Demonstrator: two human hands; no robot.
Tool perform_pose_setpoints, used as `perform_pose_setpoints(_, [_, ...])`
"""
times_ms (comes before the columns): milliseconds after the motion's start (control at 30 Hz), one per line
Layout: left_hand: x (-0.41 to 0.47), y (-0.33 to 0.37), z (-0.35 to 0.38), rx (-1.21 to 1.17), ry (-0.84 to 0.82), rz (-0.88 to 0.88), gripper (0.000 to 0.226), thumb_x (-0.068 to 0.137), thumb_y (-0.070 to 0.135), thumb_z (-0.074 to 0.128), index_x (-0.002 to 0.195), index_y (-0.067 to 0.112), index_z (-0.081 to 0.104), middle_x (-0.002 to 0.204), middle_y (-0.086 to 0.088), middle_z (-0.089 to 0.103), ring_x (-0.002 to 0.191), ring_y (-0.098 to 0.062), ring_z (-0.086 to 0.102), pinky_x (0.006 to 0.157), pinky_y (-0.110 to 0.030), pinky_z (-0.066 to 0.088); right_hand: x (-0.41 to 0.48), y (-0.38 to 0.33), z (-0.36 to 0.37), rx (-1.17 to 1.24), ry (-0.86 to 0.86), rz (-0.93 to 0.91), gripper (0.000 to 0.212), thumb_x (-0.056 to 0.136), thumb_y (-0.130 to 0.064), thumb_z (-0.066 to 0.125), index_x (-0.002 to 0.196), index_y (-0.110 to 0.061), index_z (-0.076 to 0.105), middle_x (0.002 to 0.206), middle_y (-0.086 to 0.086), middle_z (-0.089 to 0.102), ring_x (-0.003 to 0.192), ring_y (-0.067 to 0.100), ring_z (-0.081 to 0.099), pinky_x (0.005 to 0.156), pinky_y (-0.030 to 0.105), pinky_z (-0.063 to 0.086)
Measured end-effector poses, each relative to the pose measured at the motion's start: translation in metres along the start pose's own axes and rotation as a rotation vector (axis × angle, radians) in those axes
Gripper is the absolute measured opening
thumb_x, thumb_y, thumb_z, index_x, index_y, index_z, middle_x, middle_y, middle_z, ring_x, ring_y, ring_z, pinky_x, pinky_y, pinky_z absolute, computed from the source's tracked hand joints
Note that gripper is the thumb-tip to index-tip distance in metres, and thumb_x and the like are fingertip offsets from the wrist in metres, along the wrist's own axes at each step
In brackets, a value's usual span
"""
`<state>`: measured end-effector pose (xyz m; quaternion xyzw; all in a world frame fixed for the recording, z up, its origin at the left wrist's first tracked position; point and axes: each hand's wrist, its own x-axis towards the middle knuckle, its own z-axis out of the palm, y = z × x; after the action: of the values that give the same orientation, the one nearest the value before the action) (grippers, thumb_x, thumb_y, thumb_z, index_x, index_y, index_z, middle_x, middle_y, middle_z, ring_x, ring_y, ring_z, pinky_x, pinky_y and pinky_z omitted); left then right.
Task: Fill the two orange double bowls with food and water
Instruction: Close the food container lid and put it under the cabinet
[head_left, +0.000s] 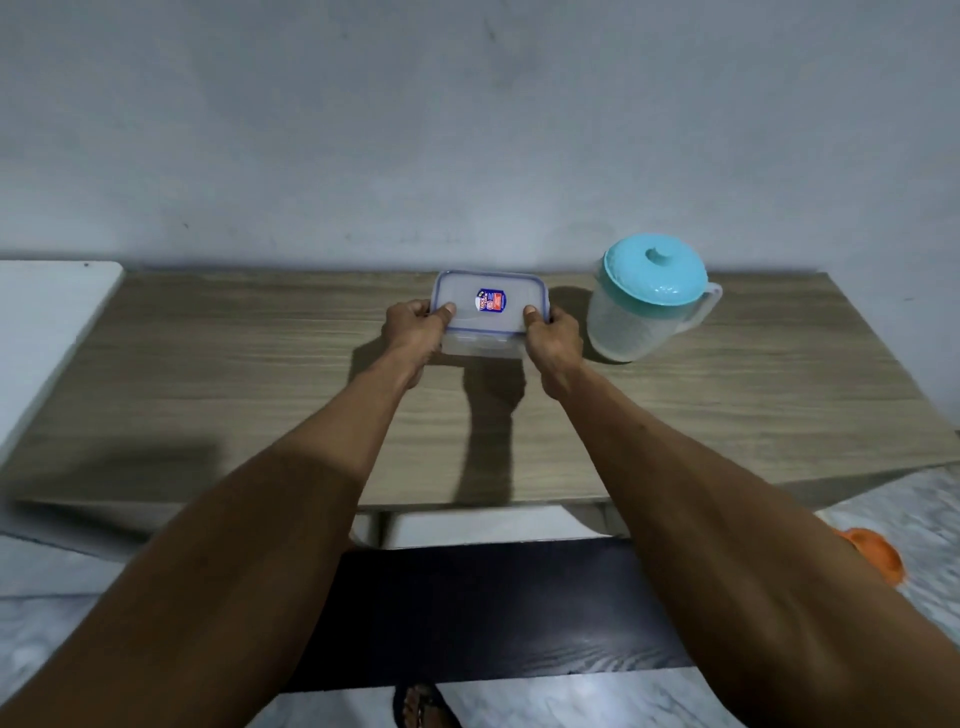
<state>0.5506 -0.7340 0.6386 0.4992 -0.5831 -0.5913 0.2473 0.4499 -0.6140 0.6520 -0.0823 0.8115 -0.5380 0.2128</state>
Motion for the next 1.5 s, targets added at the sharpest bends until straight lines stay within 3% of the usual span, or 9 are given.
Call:
perform_pose_setpoints(400, [-0.166,-0.012,-0.046,0.015,0.095,0.037,0.045,0.077,0.038,0.073,0.113,0.010,0.070,0.105,-0.011,0.074,0.090,-0.027,0.071,0.087,-0.043,0.059,-0.139,0.024,-0.076,0.080,-0.097,-0.061,0.034,0.097,-0.029,0.053,0.122,-0.008,0.063,0.118,0.013,0.068,0.107,0.029,0.063,0.089,0.034,0.050])
perform_pose_setpoints(567, [-0.237,-0.049,-0.055,-0.029,0.156,0.047,0.012,0.084,0.033,0.070,0.082,0.021,0.068,0.086,-0.003,0.072,0.078,-0.019,0.063,0.091,-0.045,0.057,-0.185,0.061,-0.095,0.038,-0.132,-0.053,0.031,0.097,-0.027,0.053,0.120,-0.010,0.064,0.115,0.009,0.068,0.106,0.027,0.063,0.096,0.035,0.049])
perform_pose_setpoints(733, [-0.269,-0.102,-0.065,-0.056,0.188,-0.029,0.019,0.074,0.040,0.066,0.062,0.025,0.069,0.072,0.003,0.069,0.076,-0.020,0.066,0.086,-0.048,0.058,-0.223,0.110,-0.095,0.060,-0.147,0.025,0.027,0.092,-0.033,0.053,0.112,-0.021,0.066,0.111,0.007,0.069,0.104,0.027,0.064,0.098,0.045,0.051])
perform_pose_setpoints(833, [-0.277,-0.131,-0.072,-0.060,0.209,-0.060,0.015,0.071,0.040,0.063,0.060,0.033,0.070,0.072,0.006,0.071,0.084,-0.026,0.072,0.084,-0.046,0.059,-0.233,0.139,-0.083,0.084,-0.131,0.041,0.026,0.091,-0.028,0.054,0.112,-0.019,0.068,0.104,0.005,0.069,0.097,0.026,0.064,0.088,0.038,0.053])
perform_pose_setpoints(1067, [-0.237,-0.216,-0.075,-0.054,0.229,-0.033,0.013,0.081,0.025,0.062,0.072,0.027,0.070,0.076,0.005,0.069,0.078,-0.020,0.066,0.084,-0.045,0.059,-0.209,0.221,-0.022,0.109,-0.150,0.052,0.026,0.090,-0.029,0.053,0.109,-0.021,0.067,0.096,0.005,0.067,0.080,0.020,0.055,0.074,0.037,0.049])
perform_pose_setpoints(1200, [-0.191,-0.252,-0.070,-0.042,0.218,-0.006,0.010,0.081,0.022,0.064,0.088,0.019,0.071,0.070,0.009,0.065,0.077,-0.016,0.064,0.086,-0.041,0.059,-0.172,0.255,0.018,0.093,-0.107,0.016,0.013,0.087,-0.033,0.056,0.092,-0.025,0.065,0.092,0.005,0.069,0.085,0.026,0.061,0.087,0.048,0.054])
perform_pose_setpoints(1300, [-0.150,-0.270,-0.066,-0.034,0.220,0.044,0.029,0.081,0.021,0.067,0.106,0.008,0.070,0.072,0.008,0.064,0.078,-0.018,0.066,0.081,-0.037,0.059,-0.138,0.266,0.048,0.098,-0.091,-0.025,0.013,0.091,-0.032,0.059,0.082,-0.022,0.061,0.092,0.005,0.067,0.089,0.028,0.064,0.090,0.049,0.055])
perform_pose_setpoints(1400, [-0.117,-0.278,-0.063,-0.013,0.196,0.091,0.018,0.087,0.014,0.063,0.104,0.006,0.062,0.072,0.004,0.058,0.071,-0.014,0.057,0.063,-0.022,0.046,-0.105,0.269,0.075,0.064,-0.063,-0.080,0.025,0.091,-0.032,0.059,0.104,-0.012,0.067,0.105,0.012,0.068,0.101,0.033,0.065,0.092,0.045,0.054])
perform_pose_setpoints(1500, [-0.089,-0.288,-0.063,-0.005,0.177,0.108,0.044,0.088,0.020,0.062,0.127,0.004,0.052,0.102,-0.008,0.064,0.096,-0.023,0.061,0.085,-0.029,0.051,-0.080,0.274,0.096,0.053,-0.051,-0.095,0.042,0.091,-0.028,0.058,0.126,-0.006,0.064,0.122,0.017,0.066,0.111,0.035,0.062,0.095,0.042,0.053])
